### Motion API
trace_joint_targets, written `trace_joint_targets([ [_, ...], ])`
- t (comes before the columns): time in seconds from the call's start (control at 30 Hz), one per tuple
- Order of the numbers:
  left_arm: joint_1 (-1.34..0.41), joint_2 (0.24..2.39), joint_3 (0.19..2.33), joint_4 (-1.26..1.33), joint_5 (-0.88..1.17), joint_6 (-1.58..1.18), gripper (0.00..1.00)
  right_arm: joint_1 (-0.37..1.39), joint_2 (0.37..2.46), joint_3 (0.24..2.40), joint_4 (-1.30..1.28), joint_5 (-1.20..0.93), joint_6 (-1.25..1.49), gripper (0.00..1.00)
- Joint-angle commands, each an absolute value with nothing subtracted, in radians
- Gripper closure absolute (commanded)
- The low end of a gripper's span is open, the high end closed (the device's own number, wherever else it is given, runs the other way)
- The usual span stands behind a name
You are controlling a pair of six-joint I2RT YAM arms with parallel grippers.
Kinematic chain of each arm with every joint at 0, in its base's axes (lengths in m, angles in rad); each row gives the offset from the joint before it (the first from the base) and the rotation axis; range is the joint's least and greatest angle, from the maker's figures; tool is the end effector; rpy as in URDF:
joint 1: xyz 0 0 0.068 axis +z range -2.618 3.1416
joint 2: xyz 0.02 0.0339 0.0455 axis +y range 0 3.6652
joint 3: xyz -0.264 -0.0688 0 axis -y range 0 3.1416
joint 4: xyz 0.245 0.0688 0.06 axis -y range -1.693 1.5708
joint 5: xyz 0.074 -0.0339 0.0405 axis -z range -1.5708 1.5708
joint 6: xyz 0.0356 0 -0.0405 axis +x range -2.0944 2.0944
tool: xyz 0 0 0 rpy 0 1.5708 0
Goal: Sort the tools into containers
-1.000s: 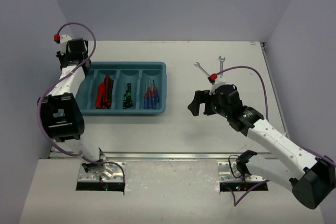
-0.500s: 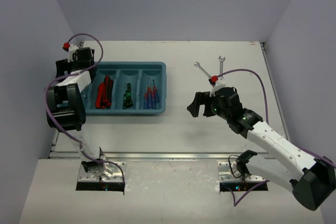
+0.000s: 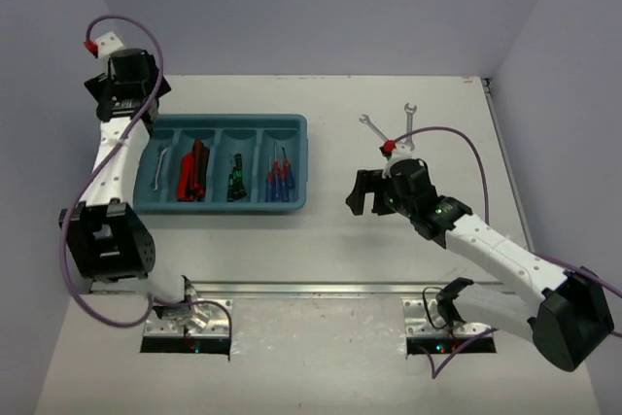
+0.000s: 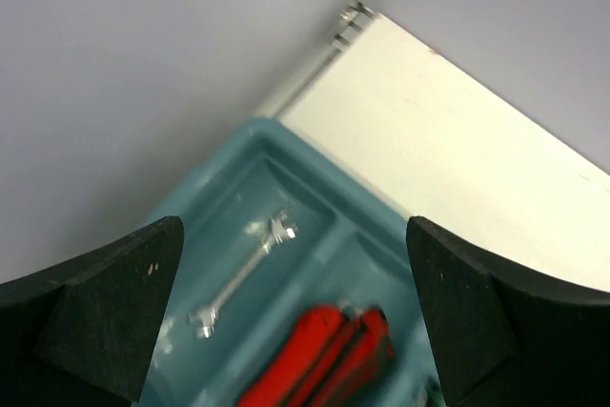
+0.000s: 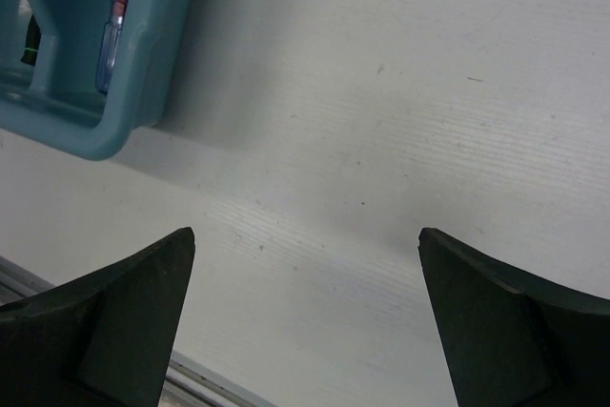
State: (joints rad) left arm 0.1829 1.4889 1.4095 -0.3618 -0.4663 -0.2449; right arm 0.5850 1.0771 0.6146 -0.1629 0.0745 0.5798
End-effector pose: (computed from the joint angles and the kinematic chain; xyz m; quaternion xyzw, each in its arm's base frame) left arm 0.3344 0.0781 0.3718 -0.2953 0.7769 0.1789 0.5266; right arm 0.1930 0.1246 0.2263 0.0146 0.8898 0.2226 0.3982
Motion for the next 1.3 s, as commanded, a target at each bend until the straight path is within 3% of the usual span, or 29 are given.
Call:
trace_joint_targets([
  [0.0,0.179,1.153,1.241,-0.393,-0.205,-0.400,0.00,0.582,1.137,0.658,-0.144,0.167,0.570,0.01],
  [0.13,0.178,0.799,0.950,-0.381,-0.015,-0.482,0.00,0.525,1.291,0.807,-0.271,0.263,0.558,0.01],
  [0.27,0.177,0.642,0.775,-0.389,0.109,-0.388,0.00,0.333,1.515,0.990,-0.348,0.156,0.528,0.03],
  [0.37,0.146,0.603,0.709,-0.437,0.161,-0.356,0.00,0.252,1.690,1.166,-0.418,0.156,0.460,0.11],
  [0.43,0.082,0.565,0.696,-0.437,0.120,-0.369,0.00,0.176,1.820,1.292,-0.472,0.164,0.445,0.19],
  [0.5,0.014,0.534,0.701,-0.434,0.090,-0.372,0.00,0.091,1.925,1.428,-0.498,0.145,0.446,0.34],
  [0.6,-0.012,0.508,0.675,-0.408,0.126,-0.369,0.00,0.030,2.093,1.677,-0.544,0.128,0.388,0.43],
  [0.8,-0.061,0.515,0.673,-0.401,0.157,-0.360,0.00,0.009,2.401,2.085,-0.668,0.163,0.214,0.44],
  [1.0,-0.061,0.503,0.670,-0.399,0.129,-0.367,0.00,0.005,2.567,2.241,-0.709,0.010,0.212,0.47],
  [1.17,-0.061,0.529,0.670,-0.396,0.149,-0.362,0.00,0.005,2.629,2.286,-0.774,0.127,0.199,0.64],
  [1.27,-0.061,0.532,0.669,-0.393,0.152,-0.363,0.00,0.006,2.656,2.281,-0.855,0.156,0.195,0.68],
])
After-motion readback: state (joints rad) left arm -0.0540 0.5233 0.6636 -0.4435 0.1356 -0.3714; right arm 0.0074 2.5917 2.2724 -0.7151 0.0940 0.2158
